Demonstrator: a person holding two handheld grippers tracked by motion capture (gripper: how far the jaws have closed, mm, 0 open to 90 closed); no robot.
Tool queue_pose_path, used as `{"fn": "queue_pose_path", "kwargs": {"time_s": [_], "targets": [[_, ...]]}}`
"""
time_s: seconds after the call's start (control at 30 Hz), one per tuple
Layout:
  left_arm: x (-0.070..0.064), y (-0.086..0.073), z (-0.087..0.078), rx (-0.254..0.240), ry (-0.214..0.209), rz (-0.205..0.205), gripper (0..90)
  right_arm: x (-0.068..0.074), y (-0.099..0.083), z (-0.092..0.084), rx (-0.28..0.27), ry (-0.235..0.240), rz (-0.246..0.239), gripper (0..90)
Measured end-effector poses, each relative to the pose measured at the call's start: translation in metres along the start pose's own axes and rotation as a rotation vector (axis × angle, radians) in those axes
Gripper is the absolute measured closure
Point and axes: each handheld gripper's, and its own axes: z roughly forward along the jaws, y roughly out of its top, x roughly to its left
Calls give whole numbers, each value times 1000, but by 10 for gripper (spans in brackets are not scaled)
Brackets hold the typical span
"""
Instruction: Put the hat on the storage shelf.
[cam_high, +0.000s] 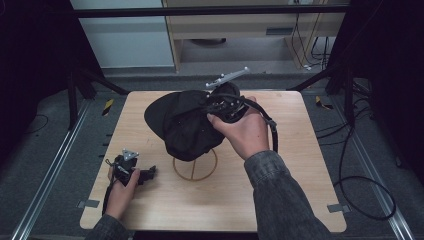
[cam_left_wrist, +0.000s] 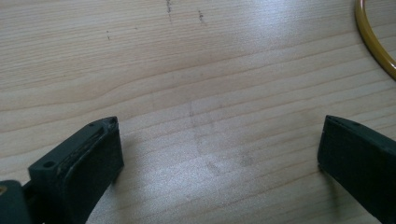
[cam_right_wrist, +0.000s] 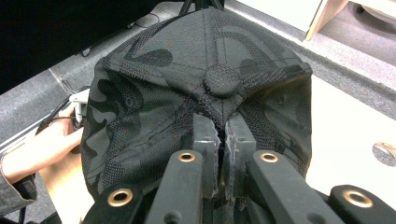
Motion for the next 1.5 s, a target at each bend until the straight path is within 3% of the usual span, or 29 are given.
{"fn": "queue_pose_path", "kwargs": {"time_s": [0.63,1.5], "targets": [[0,0,0,0,1,0,0,-6,-15,10,30,-1,13,855],[0,0,0,0,0,0,0,-3,-16,30,55,0,4,839]]}}
